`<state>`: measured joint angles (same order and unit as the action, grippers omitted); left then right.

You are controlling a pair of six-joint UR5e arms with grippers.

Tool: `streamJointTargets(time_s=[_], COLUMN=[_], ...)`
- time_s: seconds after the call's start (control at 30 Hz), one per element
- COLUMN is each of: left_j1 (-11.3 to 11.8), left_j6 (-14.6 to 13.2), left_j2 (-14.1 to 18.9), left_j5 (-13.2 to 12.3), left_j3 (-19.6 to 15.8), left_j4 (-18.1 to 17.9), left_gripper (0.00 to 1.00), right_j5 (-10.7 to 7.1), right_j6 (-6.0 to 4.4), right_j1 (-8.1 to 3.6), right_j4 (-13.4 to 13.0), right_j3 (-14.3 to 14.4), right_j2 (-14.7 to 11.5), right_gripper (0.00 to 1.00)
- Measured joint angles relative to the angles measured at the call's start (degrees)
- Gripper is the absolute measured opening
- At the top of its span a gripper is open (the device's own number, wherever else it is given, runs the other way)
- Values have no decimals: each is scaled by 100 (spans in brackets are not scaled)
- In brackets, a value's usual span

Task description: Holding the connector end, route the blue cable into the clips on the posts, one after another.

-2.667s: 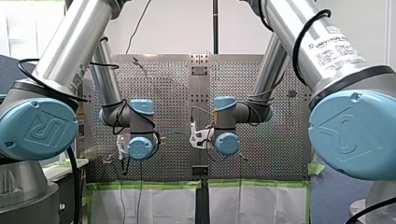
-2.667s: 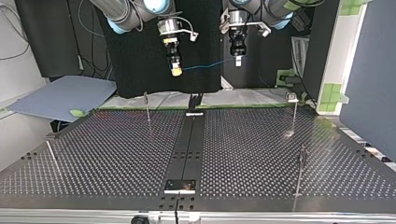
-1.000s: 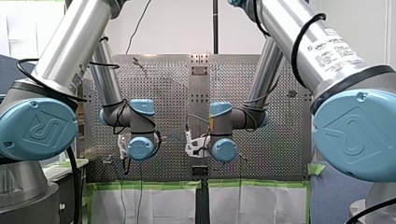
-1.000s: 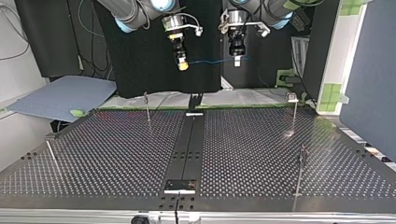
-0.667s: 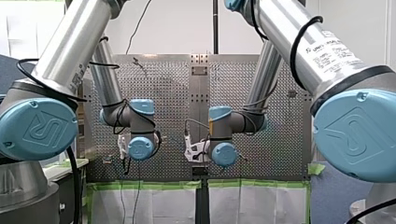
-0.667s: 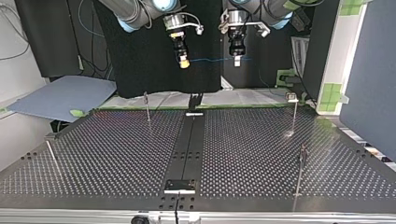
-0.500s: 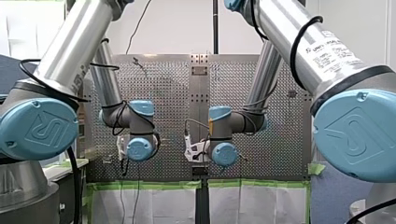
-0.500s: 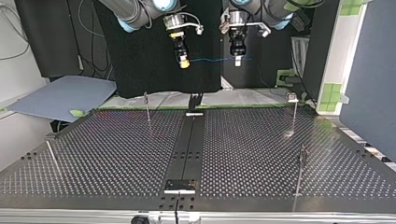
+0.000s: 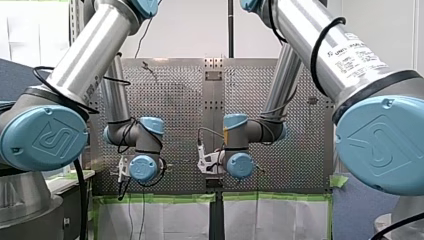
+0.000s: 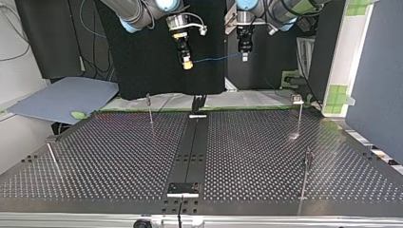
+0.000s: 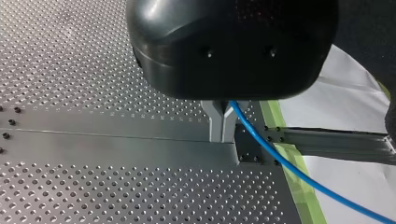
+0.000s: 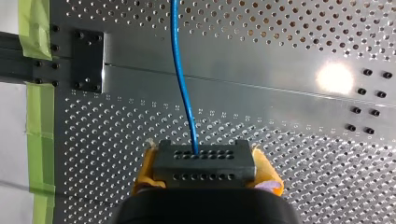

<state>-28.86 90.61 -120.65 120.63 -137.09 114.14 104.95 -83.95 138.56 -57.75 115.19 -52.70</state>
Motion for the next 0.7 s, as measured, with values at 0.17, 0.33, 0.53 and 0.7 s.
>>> streamJointTargets(time_s=[0.17, 0.33, 0.53, 0.7], left_j1=[1, -32, -79, -24], left_j6=[0, 56, 363, 608], left_j2=[-3, -28, 204, 444], left_j5=[0, -56, -364, -422], left_j3=[0, -16, -24, -26], left_j4=[4, -45, 80, 310], left_gripper=[0, 0, 0, 0], right_j5=[0, 26, 187, -1], right_j6=[0, -26, -283, -564], right_j1=[0, -19, -97, -102], right_j4=[0, 26, 283, 562], right_j3=[0, -3, -32, -64], right_j2=[0, 27, -96, -364], right_gripper=[0, 0, 0, 0])
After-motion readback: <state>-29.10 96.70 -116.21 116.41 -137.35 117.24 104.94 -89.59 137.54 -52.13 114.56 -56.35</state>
